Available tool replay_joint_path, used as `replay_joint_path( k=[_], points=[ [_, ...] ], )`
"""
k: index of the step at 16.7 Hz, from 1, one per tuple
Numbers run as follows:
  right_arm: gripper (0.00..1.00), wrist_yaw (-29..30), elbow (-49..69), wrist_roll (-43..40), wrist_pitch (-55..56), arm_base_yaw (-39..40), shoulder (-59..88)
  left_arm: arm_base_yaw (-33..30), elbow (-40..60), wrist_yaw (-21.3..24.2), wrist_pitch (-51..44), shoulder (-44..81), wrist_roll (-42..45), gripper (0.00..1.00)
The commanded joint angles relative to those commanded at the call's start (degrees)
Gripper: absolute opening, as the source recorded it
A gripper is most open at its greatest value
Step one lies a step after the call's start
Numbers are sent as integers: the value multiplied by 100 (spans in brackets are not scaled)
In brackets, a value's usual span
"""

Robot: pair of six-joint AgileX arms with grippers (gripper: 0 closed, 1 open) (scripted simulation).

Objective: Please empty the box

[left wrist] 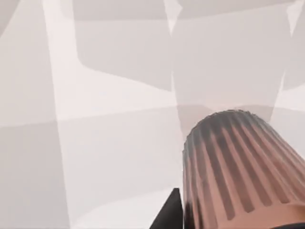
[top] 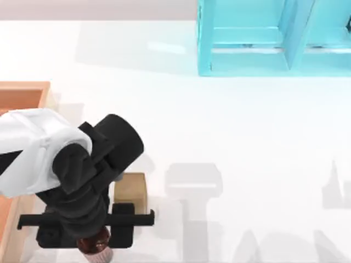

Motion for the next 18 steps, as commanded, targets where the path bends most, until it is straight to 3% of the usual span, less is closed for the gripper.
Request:
replay_joint_path(
  k=[5, 18],
  points=[
    [100, 0, 0, 0, 0, 0, 0, -4, -99, 0, 113, 47, -2, 0],
    [100, 0, 0, 0, 0, 0, 0, -4, -99, 0, 113, 47, -2, 98]
  ],
)
